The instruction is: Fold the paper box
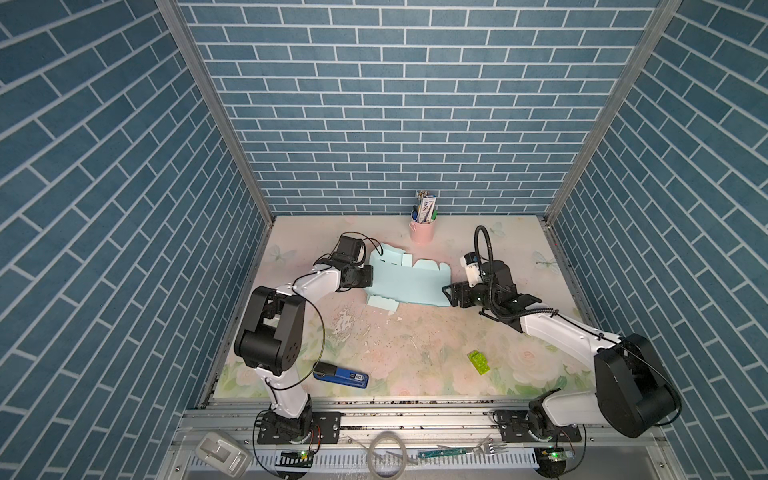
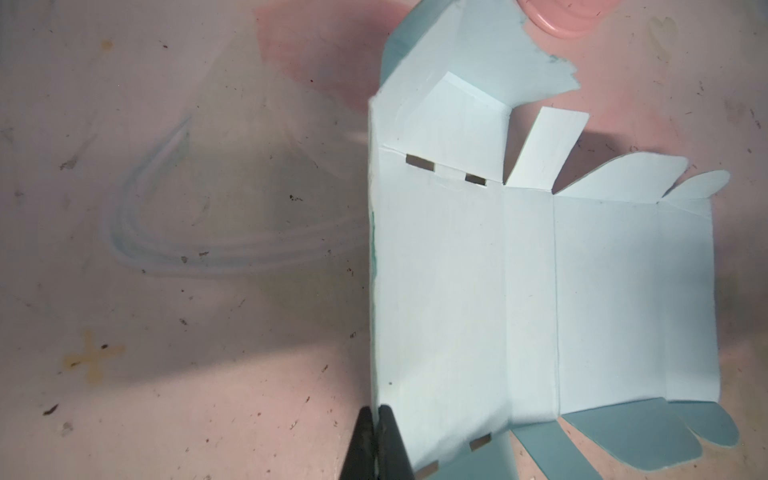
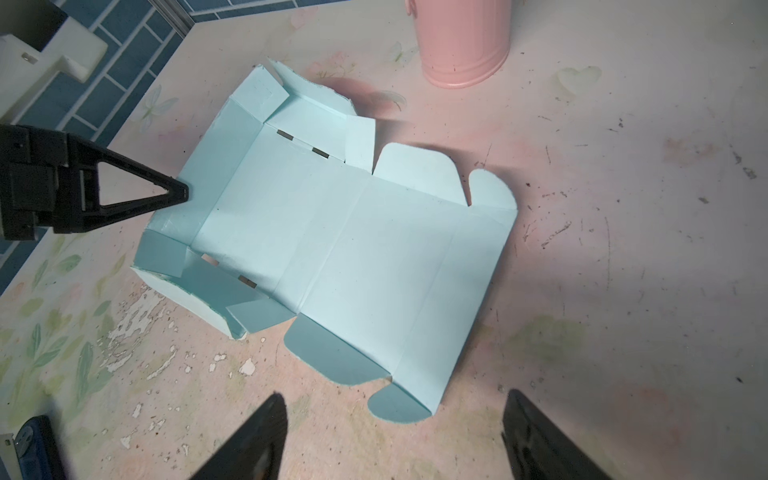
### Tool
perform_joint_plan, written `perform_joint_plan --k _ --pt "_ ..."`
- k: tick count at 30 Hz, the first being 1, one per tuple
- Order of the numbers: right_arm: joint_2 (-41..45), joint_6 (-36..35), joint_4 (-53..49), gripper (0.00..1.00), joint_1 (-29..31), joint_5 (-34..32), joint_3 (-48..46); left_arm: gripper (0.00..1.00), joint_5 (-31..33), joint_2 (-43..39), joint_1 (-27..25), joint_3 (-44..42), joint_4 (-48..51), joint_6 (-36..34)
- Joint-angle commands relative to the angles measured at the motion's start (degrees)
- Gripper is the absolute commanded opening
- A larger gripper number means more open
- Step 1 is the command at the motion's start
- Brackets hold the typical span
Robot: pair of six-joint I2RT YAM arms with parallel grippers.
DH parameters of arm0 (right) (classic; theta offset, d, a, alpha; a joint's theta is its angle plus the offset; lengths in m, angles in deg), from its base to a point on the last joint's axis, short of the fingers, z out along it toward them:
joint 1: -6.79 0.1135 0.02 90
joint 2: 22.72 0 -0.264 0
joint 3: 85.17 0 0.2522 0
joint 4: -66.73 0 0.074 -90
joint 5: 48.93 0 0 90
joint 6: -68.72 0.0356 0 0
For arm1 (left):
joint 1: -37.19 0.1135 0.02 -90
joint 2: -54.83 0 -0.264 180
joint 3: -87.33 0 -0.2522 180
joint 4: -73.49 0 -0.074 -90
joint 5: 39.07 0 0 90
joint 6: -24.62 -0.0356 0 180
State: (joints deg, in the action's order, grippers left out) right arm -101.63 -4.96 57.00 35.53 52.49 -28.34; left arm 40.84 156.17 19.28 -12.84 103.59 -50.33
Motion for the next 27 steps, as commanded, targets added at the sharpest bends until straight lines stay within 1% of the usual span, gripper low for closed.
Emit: perform_joint_plan --k 1,8,13,22,27 --pt "1.66 -3.31 2.31 0.83 0.49 1.04 0.45 0.04 4.01 -1.03 -1.41 0.53 2.11 -2.08" --pt "1.62 -8.14 7.16 0.85 0.71 2.59 0.64 0.03 7.1 -2.26 -4.53 0.55 3.0 -4.31" --pt "-0.54 -15.08 9.43 0.85 0.75 4.75 2.86 0.02 7.76 -4.35 -6.96 0.03 2.58 -6.08" --pt "-10.75 -25.01 5.96 0.84 0.79 5.32 12.52 0.02 10.07 -6.59 -12.59 -0.67 2.69 -9.92" --pt "-16.78 -27.17 5.02 0.82 0.67 5.8 18.2 0.02 10.53 -6.81 -13.72 -0.28 3.27 -10.31"
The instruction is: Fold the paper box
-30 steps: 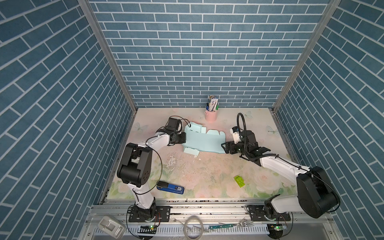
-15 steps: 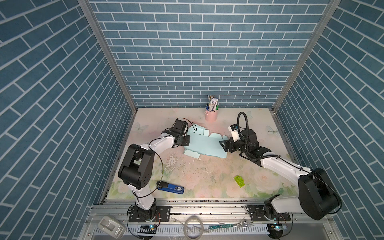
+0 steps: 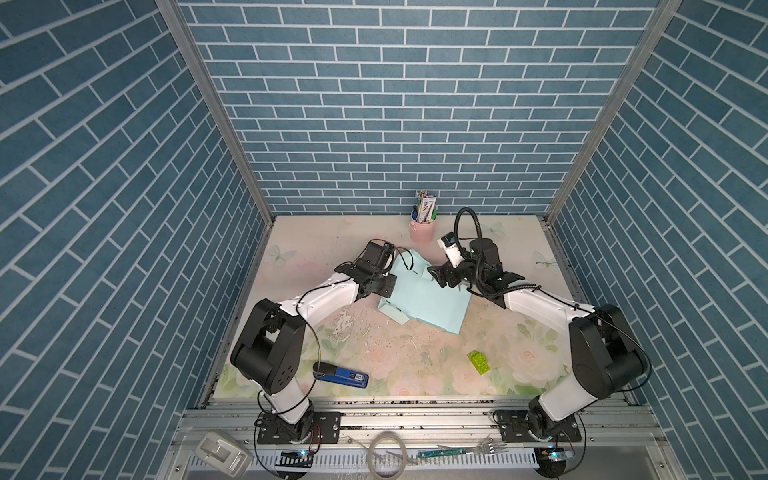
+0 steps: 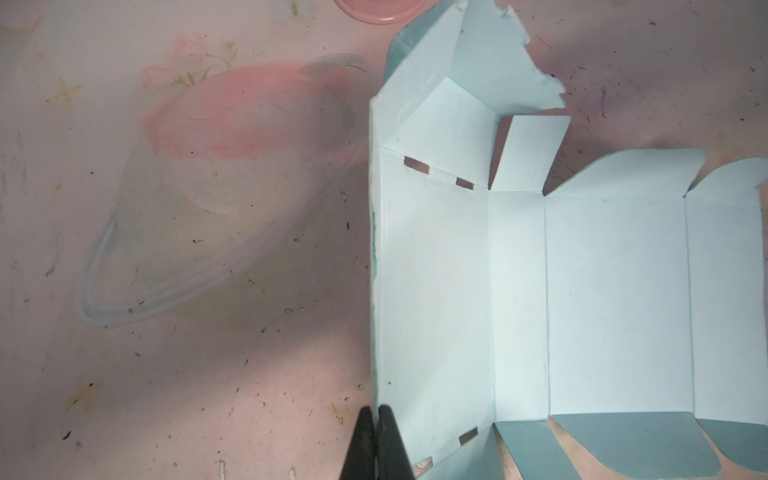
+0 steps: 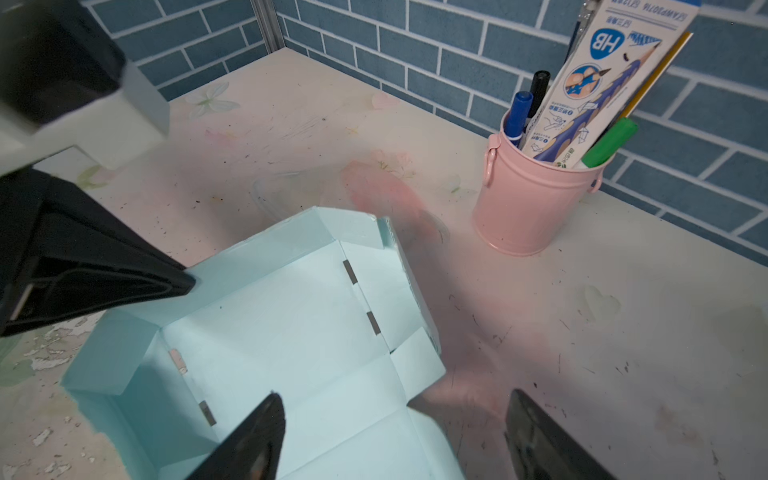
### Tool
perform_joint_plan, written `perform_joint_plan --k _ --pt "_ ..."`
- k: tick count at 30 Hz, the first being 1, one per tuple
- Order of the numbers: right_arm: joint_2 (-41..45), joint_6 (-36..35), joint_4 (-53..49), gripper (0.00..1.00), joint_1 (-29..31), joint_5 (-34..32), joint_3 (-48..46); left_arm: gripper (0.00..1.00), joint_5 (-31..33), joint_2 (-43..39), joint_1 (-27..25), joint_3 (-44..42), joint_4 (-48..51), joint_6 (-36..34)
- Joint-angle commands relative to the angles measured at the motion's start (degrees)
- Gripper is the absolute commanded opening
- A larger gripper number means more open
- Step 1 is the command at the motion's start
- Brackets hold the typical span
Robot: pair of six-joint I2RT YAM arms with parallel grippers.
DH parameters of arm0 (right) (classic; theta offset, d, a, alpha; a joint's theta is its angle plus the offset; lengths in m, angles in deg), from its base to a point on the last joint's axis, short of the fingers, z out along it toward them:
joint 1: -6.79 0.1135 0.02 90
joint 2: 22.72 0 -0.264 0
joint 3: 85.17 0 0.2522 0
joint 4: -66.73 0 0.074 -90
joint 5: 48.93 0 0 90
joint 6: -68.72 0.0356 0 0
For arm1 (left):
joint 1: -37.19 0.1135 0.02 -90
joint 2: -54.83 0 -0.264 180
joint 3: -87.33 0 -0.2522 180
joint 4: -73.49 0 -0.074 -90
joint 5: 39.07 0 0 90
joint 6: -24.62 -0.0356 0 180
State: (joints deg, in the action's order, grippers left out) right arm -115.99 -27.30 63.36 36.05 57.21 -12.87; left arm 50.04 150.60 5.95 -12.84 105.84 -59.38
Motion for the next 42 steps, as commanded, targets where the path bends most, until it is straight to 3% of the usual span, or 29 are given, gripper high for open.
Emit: perform_joint_plan --k 1,12,18,21,31,35,42 --pt "-3.73 -5.27 -1.51 0.82 0.14 0.93 3.76 0.02 1.29 -1.29 -0.53 -0.23 1.04 -1.4" --pt "-14.63 -6.16 -1.59 0.75 -0.06 1.16 12.21 0.02 0.97 -1.11 -1.34 0.2 1.54 -1.96" --pt "-19.66 -5.72 -0.09 0.66 -0.87 1.0 16.06 0.02 1.06 -1.11 -1.76 0.29 1.71 -2.13" --pt "-21.51 -5.67 0.16 0.57 -1.03 1.78 17.87 0.02 1.32 -1.2 -1.9 0.28 1.76 -2.13" --pt "-22.76 -4.48 0.68 0.14 -0.57 2.06 18.54 0.03 2.74 -0.93 -1.99 0.89 2.4 -1.75" --pt "-21.3 -3.53 0.95 0.01 -0.03 2.03 18.29 0.13 3.61 -1.32 -1.9 1.04 2.61 -1.45" --pt "-17.68 -0.6 2.22 0.0 0.63 2.23 17.08 0.34 4.62 -2.93 -1.05 0.88 2.33 -0.34"
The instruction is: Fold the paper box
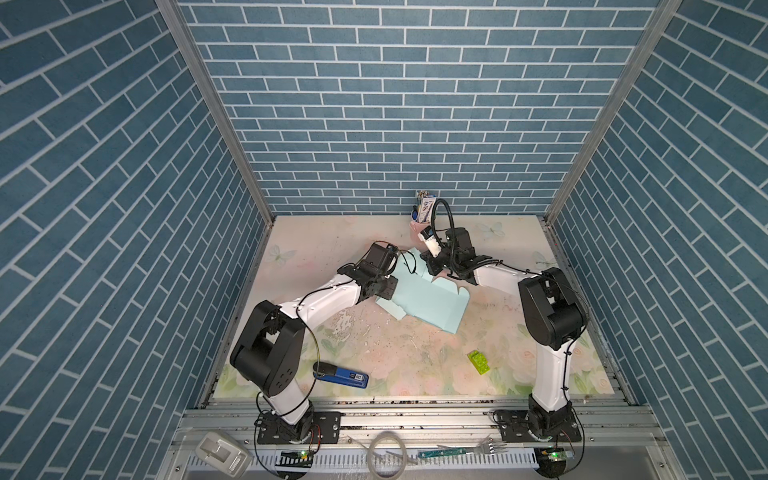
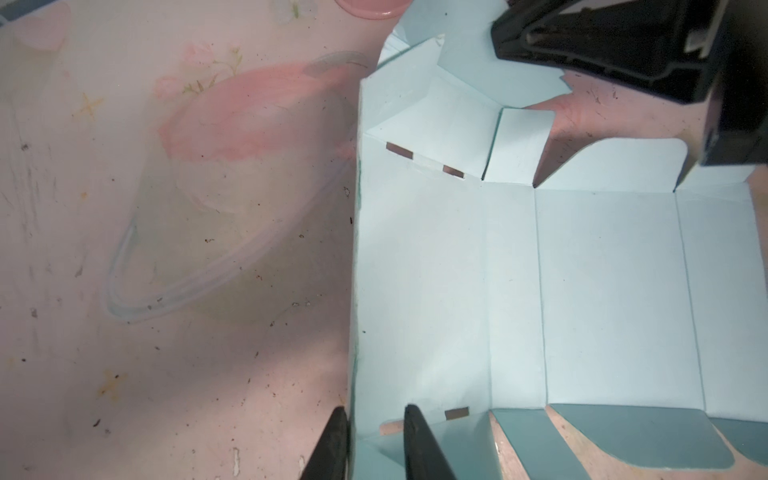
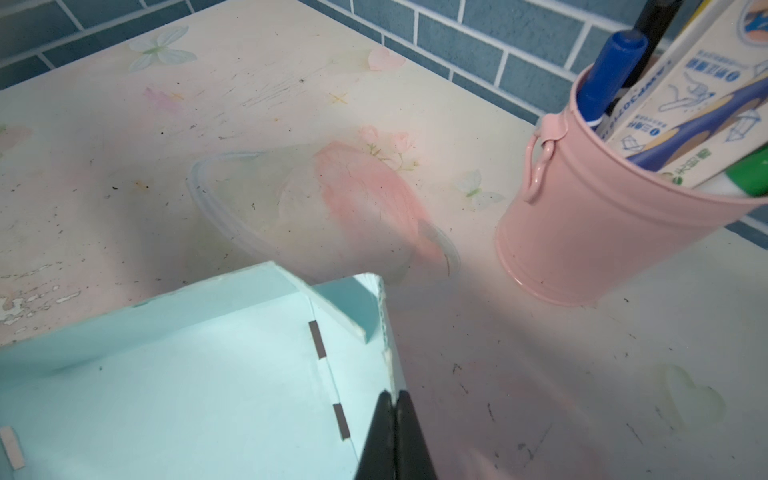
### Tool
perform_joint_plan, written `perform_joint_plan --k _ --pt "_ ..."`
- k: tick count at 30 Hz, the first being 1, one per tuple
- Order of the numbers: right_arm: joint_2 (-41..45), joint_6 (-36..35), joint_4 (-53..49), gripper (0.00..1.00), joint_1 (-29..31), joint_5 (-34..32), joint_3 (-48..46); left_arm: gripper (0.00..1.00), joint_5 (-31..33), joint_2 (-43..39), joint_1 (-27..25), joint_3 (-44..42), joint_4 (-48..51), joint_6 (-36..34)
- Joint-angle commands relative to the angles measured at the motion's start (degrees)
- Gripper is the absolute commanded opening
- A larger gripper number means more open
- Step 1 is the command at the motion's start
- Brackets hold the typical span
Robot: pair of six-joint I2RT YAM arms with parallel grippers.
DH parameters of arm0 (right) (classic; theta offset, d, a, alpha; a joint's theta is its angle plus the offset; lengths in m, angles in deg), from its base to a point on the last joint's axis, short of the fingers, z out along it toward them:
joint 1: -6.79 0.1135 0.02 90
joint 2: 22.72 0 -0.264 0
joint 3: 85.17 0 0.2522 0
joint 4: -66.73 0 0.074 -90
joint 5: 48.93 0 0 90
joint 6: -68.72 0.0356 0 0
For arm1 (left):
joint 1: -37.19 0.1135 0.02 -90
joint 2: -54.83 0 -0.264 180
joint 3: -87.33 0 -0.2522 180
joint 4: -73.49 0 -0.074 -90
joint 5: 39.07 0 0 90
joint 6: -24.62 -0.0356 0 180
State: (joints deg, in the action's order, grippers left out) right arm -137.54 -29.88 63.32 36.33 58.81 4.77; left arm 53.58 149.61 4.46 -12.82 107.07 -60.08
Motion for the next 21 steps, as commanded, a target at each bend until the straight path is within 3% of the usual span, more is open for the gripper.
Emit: perform_joint_plan --k 1,3,8,12,16,21 --pt "4.23 2.33 2.52 0.0 0.48 0.63 -1.0 0.34 1.17 -2.26 0.64 0.8 1.03 0.45" --pt "4.8 2.54 2.58 0.0 0.52 0.38 -1.73 0.37 1.45 -3.02 1.13 0.64 0.93 0.75" --pt "6.8 4.71 1.19 0.0 0.58 -1.43 -3.14 0.65 2.51 -4.93 2.6 0.38 0.79 1.84" --pt "8.62 9.44 0.23 0.0 0.69 -4.54 -4.2 0.78 2.89 -6.63 4.62 0.26 0.93 3.95" --pt "10.11 14.81 0.44 0.0 1.14 -7.89 -6.03 0.84 1.49 -8.67 7.48 -0.56 0.1 6.39" --pt "12.87 25.74 -0.74 0.0 2.09 -15.77 -9.06 0.84 0.95 -9.61 9.33 -0.52 0.75 8.6"
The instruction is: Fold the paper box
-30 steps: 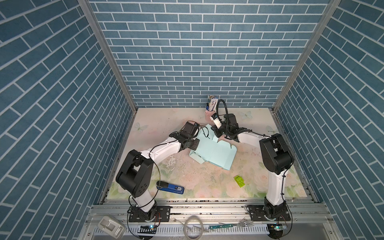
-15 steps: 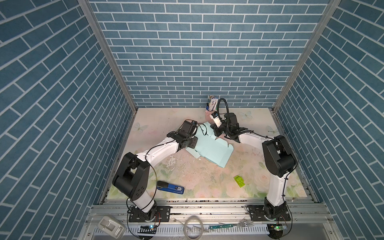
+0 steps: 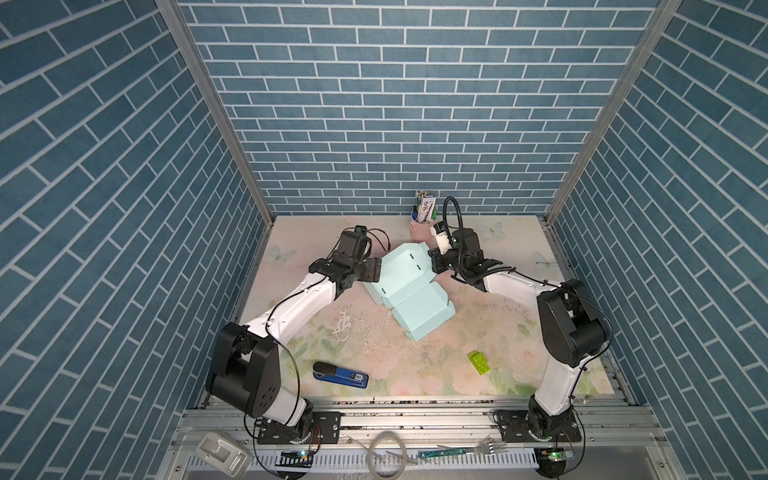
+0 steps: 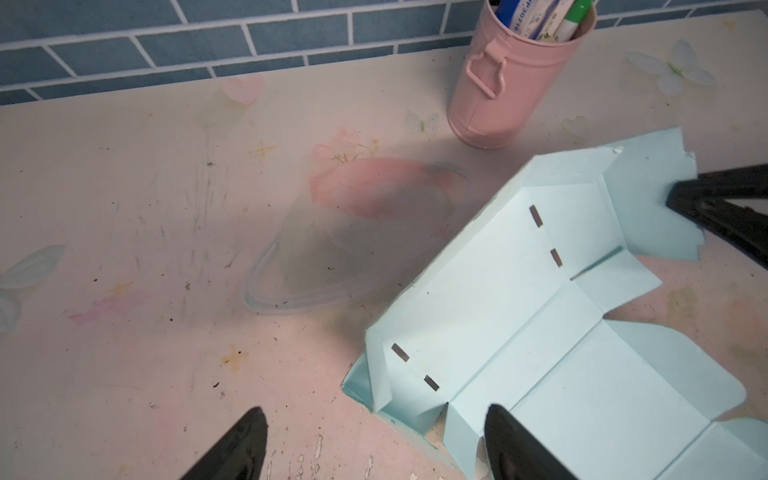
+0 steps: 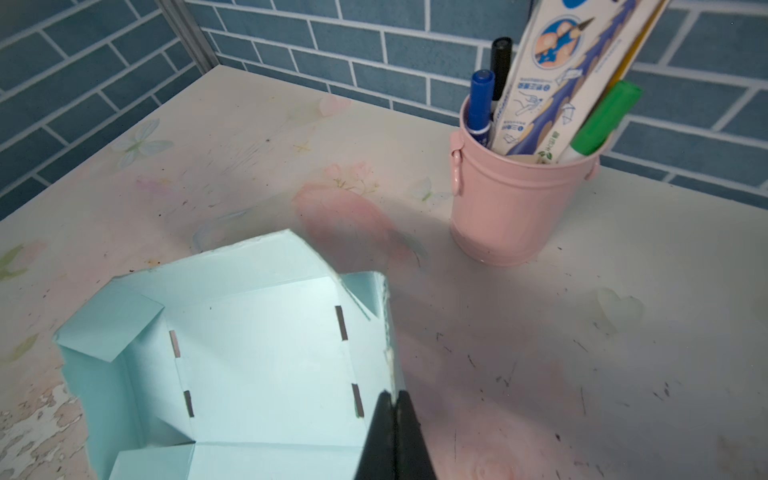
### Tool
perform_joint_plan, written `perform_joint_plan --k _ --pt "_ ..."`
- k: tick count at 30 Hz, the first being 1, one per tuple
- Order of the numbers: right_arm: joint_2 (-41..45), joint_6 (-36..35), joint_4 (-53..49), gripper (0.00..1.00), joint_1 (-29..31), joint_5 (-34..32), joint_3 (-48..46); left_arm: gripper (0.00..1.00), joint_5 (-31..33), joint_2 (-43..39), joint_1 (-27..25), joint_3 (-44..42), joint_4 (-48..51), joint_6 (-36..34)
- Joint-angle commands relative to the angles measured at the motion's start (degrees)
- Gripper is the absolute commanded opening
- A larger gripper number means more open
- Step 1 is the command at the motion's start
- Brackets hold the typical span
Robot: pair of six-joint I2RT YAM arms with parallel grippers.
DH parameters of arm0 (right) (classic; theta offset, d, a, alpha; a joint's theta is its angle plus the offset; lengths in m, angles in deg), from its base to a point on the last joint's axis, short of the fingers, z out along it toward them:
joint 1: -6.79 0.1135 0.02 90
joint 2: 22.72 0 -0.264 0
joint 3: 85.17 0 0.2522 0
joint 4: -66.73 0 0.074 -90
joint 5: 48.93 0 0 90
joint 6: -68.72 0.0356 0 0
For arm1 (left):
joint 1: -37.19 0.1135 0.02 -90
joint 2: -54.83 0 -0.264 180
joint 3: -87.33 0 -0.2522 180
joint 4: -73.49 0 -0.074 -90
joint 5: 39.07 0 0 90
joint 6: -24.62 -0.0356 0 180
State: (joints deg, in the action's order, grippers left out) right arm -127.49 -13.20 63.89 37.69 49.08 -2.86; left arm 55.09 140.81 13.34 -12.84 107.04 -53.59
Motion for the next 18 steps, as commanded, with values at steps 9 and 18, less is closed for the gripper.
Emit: perform_joint_plan --k 9,18 --pt "8.62 28.39 2.7 0.0 4.27 -17.5 -12.51 0.83 -1.02 -1.49 0.48 -0.21 3.07 4.55" --pt "11.58 35.63 8.11 0.0 8.14 -24.84 -19.59 0.81 -2.71 1.04 -1.42 0.35 3.71 5.61"
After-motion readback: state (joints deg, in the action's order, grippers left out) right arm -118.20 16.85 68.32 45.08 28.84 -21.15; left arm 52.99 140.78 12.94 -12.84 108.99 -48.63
